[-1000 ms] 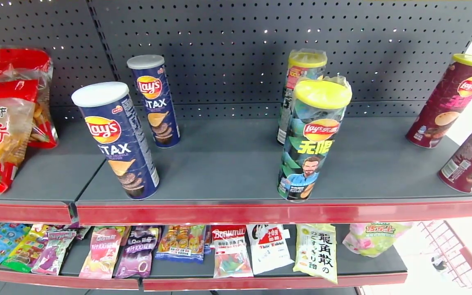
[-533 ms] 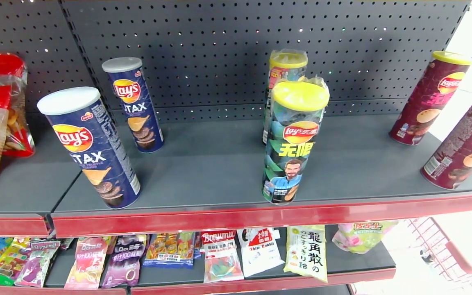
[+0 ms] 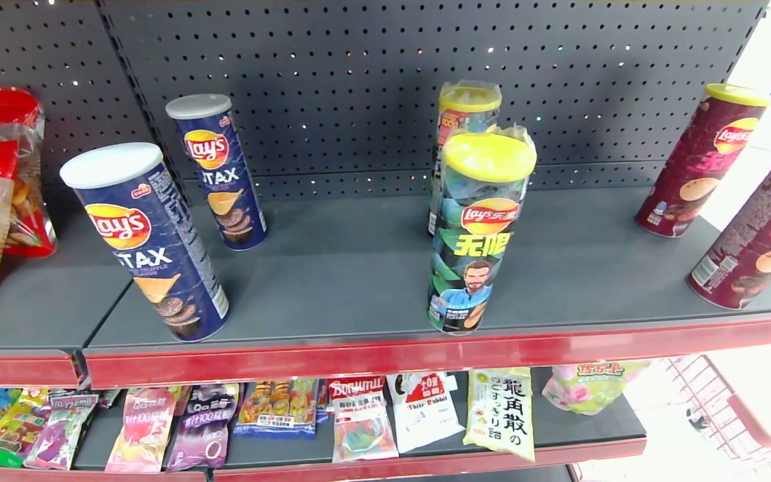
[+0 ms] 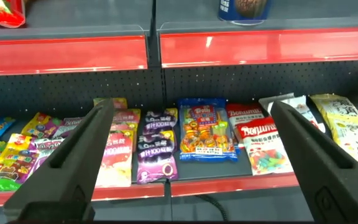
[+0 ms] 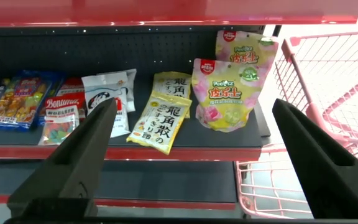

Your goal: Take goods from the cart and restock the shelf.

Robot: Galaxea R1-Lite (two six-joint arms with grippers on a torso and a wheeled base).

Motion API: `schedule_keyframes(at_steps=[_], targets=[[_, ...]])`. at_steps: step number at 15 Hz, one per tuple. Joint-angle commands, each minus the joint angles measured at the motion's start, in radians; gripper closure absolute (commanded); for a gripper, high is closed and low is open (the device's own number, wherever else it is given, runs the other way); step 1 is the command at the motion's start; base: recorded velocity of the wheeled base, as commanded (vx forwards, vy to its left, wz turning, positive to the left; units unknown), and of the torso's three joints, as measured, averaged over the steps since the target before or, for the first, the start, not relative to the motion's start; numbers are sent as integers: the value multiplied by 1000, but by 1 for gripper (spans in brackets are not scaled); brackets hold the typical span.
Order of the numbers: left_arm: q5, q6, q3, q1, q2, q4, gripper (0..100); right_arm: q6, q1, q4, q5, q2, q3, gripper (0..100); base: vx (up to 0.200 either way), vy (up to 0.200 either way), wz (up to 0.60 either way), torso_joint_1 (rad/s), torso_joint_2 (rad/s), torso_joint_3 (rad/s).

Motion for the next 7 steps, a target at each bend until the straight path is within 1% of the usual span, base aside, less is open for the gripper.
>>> schedule_keyframes(at_steps=[1,7], targets=[[0,0,0,0,1,0,0,-1,0,0,0,2,0,0,0,0,0,0,0,0],[0,-2,0,0,1,0,0,-5,0,0,-4,2,0,0,0,0,0,0,0,0]])
